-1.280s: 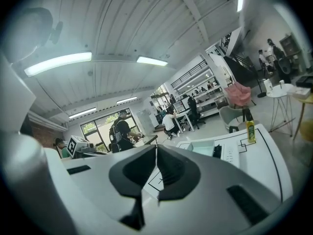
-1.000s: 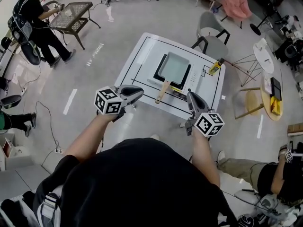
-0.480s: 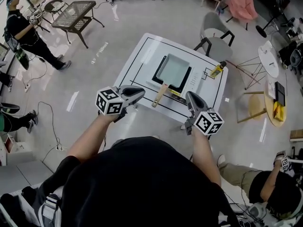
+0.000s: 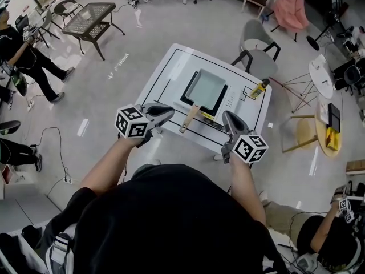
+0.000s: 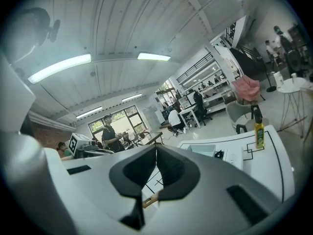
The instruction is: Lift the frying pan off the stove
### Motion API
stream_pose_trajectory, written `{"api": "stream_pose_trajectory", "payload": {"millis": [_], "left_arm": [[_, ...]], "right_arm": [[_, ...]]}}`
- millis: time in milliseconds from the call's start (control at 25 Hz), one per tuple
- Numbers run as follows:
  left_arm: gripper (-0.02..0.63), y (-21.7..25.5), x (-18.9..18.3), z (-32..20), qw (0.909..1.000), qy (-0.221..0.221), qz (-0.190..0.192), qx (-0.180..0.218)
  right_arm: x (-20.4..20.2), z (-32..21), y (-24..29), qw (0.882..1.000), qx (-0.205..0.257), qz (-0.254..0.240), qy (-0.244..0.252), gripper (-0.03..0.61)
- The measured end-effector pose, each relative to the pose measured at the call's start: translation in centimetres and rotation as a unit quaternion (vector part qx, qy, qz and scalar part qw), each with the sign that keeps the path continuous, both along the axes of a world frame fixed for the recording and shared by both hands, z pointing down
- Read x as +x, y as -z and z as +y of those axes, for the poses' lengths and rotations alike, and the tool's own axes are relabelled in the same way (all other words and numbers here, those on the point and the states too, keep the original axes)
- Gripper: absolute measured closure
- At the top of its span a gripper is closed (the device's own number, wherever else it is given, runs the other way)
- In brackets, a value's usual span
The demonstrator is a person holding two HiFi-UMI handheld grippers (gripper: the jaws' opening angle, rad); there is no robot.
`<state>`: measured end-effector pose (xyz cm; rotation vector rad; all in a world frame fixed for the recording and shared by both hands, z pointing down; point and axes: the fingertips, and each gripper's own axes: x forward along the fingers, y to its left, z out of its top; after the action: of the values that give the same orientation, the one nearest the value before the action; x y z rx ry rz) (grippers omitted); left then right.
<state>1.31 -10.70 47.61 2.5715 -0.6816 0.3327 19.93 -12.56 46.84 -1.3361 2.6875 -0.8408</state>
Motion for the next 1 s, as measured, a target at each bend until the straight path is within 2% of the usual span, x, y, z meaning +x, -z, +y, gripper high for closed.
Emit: {"api": "stream_pose_trajectory", "payload": {"millis": [360,1000], "left_arm": [[0.578,0.3,0.2,-0.6,0.9999,-0.009,0.008,-0.005],[0.578,-0.1,-1.1,-3.6,0.9971,-0.073,0.019,-0.013]], "right_arm": [[1.0,-0.6,0.7,1.000,0.001,0.001,-0.013,0.569],[-1.1,-1.2,1.0,0.998,-0.007,0.006,-0.059,0.571]]}}
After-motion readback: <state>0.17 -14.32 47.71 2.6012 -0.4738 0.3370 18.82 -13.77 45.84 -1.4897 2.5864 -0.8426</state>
